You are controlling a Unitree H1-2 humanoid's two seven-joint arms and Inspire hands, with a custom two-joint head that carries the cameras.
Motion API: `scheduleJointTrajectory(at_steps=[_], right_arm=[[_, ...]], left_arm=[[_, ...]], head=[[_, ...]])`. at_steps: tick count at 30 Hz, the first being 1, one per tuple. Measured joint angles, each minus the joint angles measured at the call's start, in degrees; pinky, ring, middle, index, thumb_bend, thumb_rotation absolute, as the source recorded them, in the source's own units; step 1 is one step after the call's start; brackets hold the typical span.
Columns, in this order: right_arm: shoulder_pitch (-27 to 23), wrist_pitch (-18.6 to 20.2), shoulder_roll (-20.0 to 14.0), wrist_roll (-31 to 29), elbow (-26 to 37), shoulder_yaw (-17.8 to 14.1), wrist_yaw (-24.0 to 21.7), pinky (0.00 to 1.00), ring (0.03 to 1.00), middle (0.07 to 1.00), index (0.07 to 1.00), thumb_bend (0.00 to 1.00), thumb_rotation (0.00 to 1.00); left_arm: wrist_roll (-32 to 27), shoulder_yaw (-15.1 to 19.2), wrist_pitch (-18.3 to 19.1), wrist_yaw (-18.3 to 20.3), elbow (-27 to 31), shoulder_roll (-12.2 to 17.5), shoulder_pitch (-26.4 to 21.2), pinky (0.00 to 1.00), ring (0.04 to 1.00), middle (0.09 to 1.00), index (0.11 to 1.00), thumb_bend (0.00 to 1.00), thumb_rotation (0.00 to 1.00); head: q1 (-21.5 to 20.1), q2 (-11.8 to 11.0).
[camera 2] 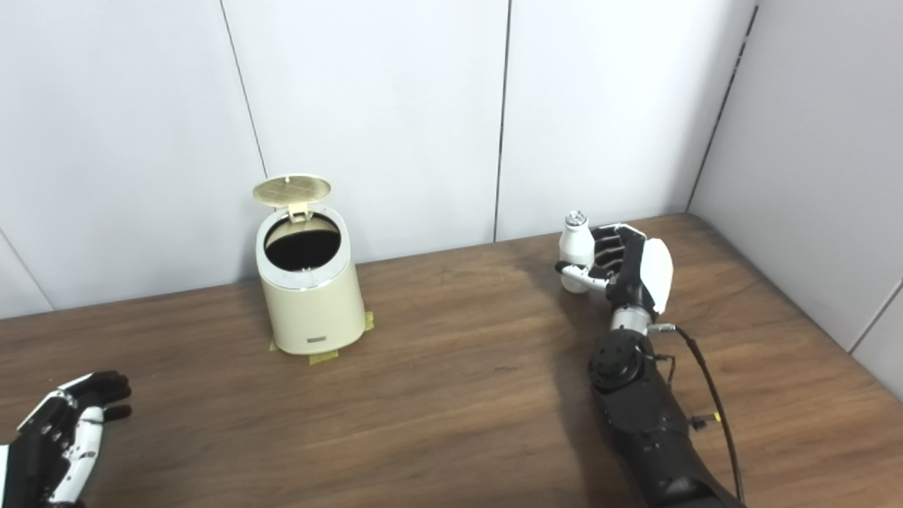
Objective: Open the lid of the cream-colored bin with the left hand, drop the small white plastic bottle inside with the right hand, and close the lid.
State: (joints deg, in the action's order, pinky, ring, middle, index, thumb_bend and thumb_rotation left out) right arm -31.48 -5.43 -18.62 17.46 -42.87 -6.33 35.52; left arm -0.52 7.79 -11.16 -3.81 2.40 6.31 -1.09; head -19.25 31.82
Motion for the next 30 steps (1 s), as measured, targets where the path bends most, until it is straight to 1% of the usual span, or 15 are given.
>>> scheduleJointTrajectory(at_steps=[3, 7, 14, 17, 18, 19, 21, 24, 27, 30], right_arm=[[0.1, 0.0, 0.0, -0.1, 0.1, 0.0, 0.0, 0.37, 0.44, 0.462, 0.493, 0.53, 0.0], [0.3, 0.0, 0.0, -0.2, 0.7, 0.0, -0.3, 0.4, 0.468, 0.49, 0.481, 0.53, 0.0], [1.5, 0.1, 0.2, -0.9, 6.1, -0.1, -2.4, 0.41, 0.472, 0.498, 0.475, 0.53, 0.0], [1.8, 0.1, 0.5, -1.1, 8.5, -0.1, -2.9, 0.38, 0.446, 0.493, 0.477, 0.53, 0.0], [1.8, 0.1, 0.7, -1.1, 9.2, -0.1, -3.0, 0.34, 0.397, 0.458, 0.492, 0.53, 0.0], [1.9, 0.1, 0.9, -1.1, 10.0, -0.1, -3.1, 0.32, 0.38, 0.443, 0.498, 0.53, 0.0], [1.9, 0.0, 1.6, -1.1, 11.2, 0.1, -3.4, 0.33, 0.392, 0.451, 0.498, 0.53, 0.0], [2.0, 0.1, 2.3, -1.3, 13.2, 0.6, -5.0, 0.32, 0.385, 0.435, 0.504, 0.53, 0.0], [2.2, 0.9, 3.7, -2.3, 17.3, 0.6, -7.4, 0.35, 0.415, 0.451, 0.505, 0.53, 0.0], [2.4, 2.7, 4.9, -2.0, 20.6, 1.4, -9.0, 0.37, 0.432, 0.464, 0.497, 0.53, 0.0]], left_arm=[[0.0, 0.0, 0.0, 0.0, 0.0, 0.0, 0.0, 0.62, 0.678, 0.665, 0.65, 0.09, 0.33], [0.0, 0.0, 0.0, 0.1, 0.0, 0.0, 0.0, 0.62, 0.684, 0.668, 0.652, 0.1, 0.34], [0.5, -0.1, 0.0, -0.1, 0.0, 0.0, 0.0, 0.62, 0.675, 0.659, 0.642, 0.1, 0.37], [0.7, -0.2, 0.0, -0.1, 0.1, 0.0, 0.0, 0.62, 0.674, 0.657, 0.641, 0.1, 0.37], [0.7, -0.2, 0.0, -0.1, 0.1, 0.0, 0.0, 0.62, 0.674, 0.657, 0.641, 0.1, 0.37], [0.7, -0.3, 0.0, -0.1, 0.1, 0.0, 0.0, 0.62, 0.675, 0.659, 0.642, 0.1, 0.37], [1.0, -0.5, 0.0, -0.2, 0.2, 0.0, 0.0, 0.62, 0.676, 0.66, 0.642, 0.11, 0.38], [1.6, -0.8, 0.0, -0.3, 0.4, -0.1, 0.0, 0.62, 0.674, 0.66, 0.645, 0.1, 0.39], [1.7, -0.9, -0.1, -0.3, 0.3, 0.0, 0.0, 0.62, 0.674, 0.663, 0.65, 0.09, 0.33], [1.7, -1.0, -0.1, -0.3, 0.3, 0.0, -0.1, 0.63, 0.681, 0.668, 0.654, 0.09, 0.31]], head=[[0.0, 0.0], [0.3, 0.0], [1.4, -0.1], [1.6, -0.5], [1.7, -0.5], [2.0, -0.4], [2.3, -0.4], [2.6, -0.4], [3.3, -0.5], [4.0, -0.4]])
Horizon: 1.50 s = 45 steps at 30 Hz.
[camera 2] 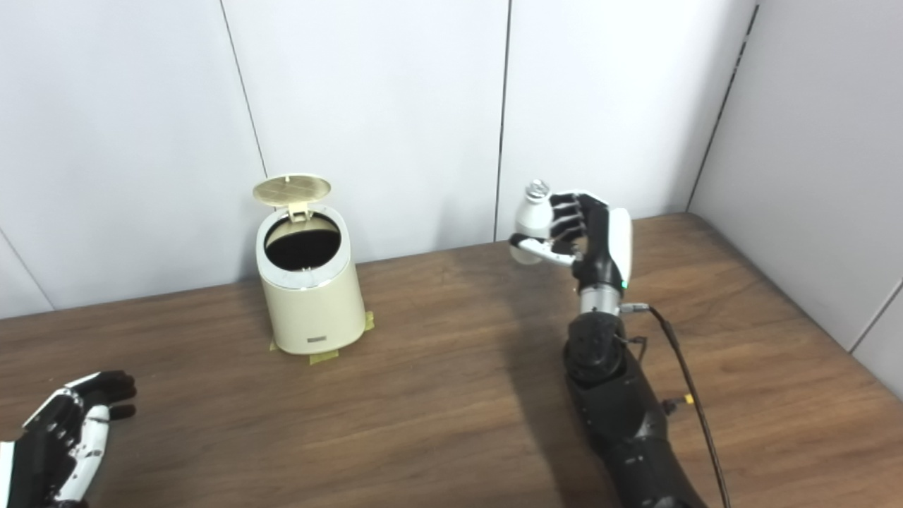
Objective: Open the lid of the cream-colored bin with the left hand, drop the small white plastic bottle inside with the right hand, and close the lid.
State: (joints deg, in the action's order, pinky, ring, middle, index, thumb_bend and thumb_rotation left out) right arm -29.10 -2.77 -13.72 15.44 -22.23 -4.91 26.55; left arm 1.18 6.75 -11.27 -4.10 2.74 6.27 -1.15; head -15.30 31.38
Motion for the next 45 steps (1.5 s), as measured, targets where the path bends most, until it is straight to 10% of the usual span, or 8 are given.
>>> scheduleJointTrajectory(at_steps=[16, 21, 45], right_arm=[[0.7, 4.3, 5.1, 2.8, 14.3, 4.6, -7.1, 0.24, 0.303, 0.413, 0.499, 0.53, 0.0], [0.5, 5.4, 5.8, 3.4, 15.7, 5.5, -9.4, 0.4, 0.47, 0.501, 0.464, 0.53, 0.0], [-4.5, 2.7, 9.2, 3.7, 12.5, 9.2, -14.1, 0.27, 0.392, 0.465, 0.527, 0.52, 0.0]], left_arm=[[1.9, -0.6, 1.7, -0.6, 0.4, -0.7, 0.0, 0.63, 0.683, 0.671, 0.659, 0.13, 0.38], [2.2, -0.7, 1.4, -1.2, 0.0, -1.1, -0.1, 0.63, 0.684, 0.678, 0.665, 0.15, 0.39], [5.8, -4.6, -1.1, -6.6, -2.1, -6.1, -2.0, 0.62, 0.675, 0.666, 0.657, 0.12, 0.37]], head=[[3.7, -0.5], [5.6, -0.9], [14.0, -4.1]])
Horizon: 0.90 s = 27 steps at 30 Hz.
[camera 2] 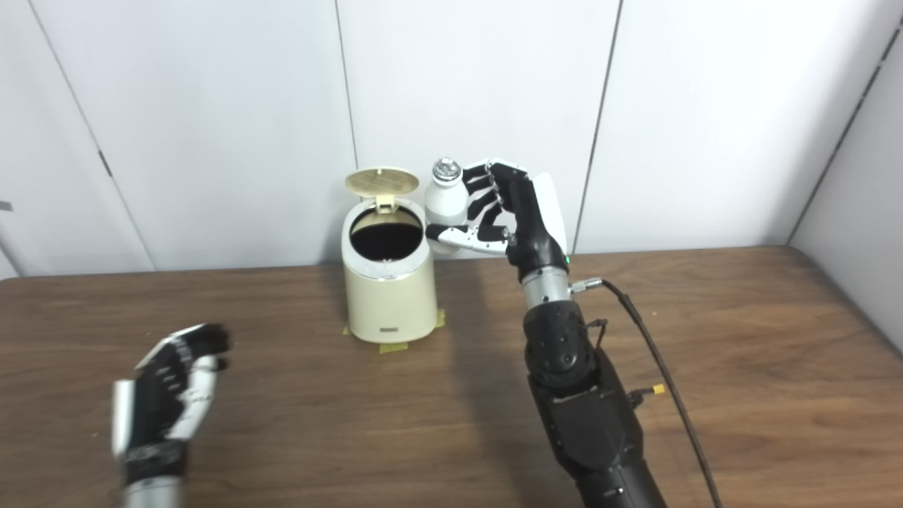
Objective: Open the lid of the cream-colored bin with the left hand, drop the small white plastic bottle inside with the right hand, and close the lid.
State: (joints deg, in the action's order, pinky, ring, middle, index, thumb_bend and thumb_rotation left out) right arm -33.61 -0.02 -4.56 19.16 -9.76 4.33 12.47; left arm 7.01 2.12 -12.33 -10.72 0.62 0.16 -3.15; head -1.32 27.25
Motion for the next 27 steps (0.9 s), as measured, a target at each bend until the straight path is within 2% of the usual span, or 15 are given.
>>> scheduleJointTrajectory(at_steps=[5, 10, 15, 27], right_arm=[[-1.3, -4.2, 0.3, -0.5, -3.7, 0.7, -0.1, 0.33, 0.419, 0.467, 0.525, 0.52, 0.0], [-2.1, -8.1, 2.1, -2.4, -8.2, 1.2, -0.9, 0.36, 0.435, 0.468, 0.509, 0.52, 0.0], [-3.8, -10.5, 3.2, -2.2, -11.3, 1.8, -1.1, 0.34, 0.423, 0.475, 0.515, 0.52, 0.0], [-7.3, -18.8, 4.3, -1.8, -20.1, 2.5, -0.5, 0.34, 0.423, 0.475, 0.514, 0.52, 0.0]], left_arm=[[0.6, -0.3, 0.0, -0.7, -0.4, -0.9, -0.1, 0.61, 0.67, 0.659, 0.651, 0.12, 0.4], [1.2, -0.6, -0.2, -0.9, -0.6, -1.1, -0.3, 0.61, 0.674, 0.664, 0.656, 0.11, 0.4], [2.3, -1.0, -0.2, -2.0, -0.6, -1.2, -0.4, 0.6, 0.667, 0.661, 0.655, 0.11, 0.4], [3.2, -2.2, -0.2, -2.7, -0.6, -1.3, -0.4, 0.6, 0.673, 0.668, 0.664, 0.1, 0.45]], head=[[1.0, -0.8], [1.8, -1.4], [2.2, -1.7], [3.7, -2.8]])
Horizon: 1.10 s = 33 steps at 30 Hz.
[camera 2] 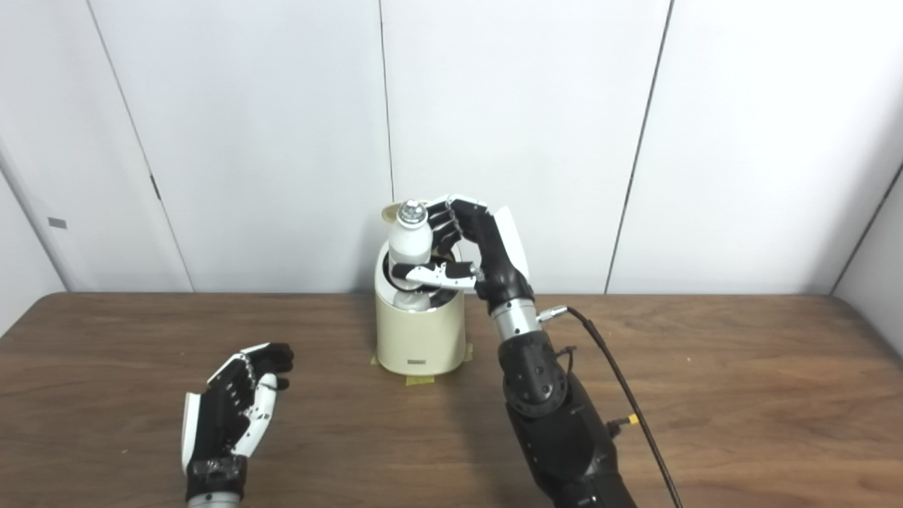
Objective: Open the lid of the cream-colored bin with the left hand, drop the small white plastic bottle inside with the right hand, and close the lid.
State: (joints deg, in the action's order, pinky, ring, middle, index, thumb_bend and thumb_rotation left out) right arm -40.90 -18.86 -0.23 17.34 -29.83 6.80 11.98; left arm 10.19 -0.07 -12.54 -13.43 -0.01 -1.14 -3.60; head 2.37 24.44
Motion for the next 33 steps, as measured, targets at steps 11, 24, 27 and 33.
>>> scheduleJointTrajectory(at_steps=[11, 24, 27, 33], right_arm=[[-3.0, -5.0, -0.6, 4.9, -7.5, 2.7, 5.5, 0.35, 0.419, 0.478, 0.51, 0.52, 0.0], [-5.3, -6.2, -4.2, 5.5, -13.6, 11.7, 16.7, 0.37, 0.433, 0.495, 0.487, 0.52, 0.0], [-6.2, -6.2, -4.7, 4.9, -14.4, 13.1, 17.9, 0.36, 0.432, 0.498, 0.486, 0.52, 0.0], [-6.6, -6.3, -5.6, 4.7, -15.2, 16.3, 20.2, 0.36, 0.429, 0.502, 0.484, 0.52, 0.0]], left_arm=[[1.0, -0.6, -0.4, -0.4, 0.0, 0.0, 0.0, 0.6, 0.679, 0.673, 0.664, 0.11, 0.45], [1.6, -1.1, -0.4, -0.5, 0.0, -0.1, 0.0, 0.6, 0.671, 0.668, 0.659, 0.1, 0.45], [1.7, -1.2, -0.4, -0.4, 0.0, -0.1, 0.0, 0.6, 0.674, 0.671, 0.661, 0.1, 0.45], [1.7, -1.2, -0.4, -0.4, 0.0, -0.2, 0.0, 0.6, 0.674, 0.667, 0.657, 0.11, 0.45]], head=[[0.8, -0.4], [0.6, -0.5], [0.5, -0.5], [0.4, -0.4]])
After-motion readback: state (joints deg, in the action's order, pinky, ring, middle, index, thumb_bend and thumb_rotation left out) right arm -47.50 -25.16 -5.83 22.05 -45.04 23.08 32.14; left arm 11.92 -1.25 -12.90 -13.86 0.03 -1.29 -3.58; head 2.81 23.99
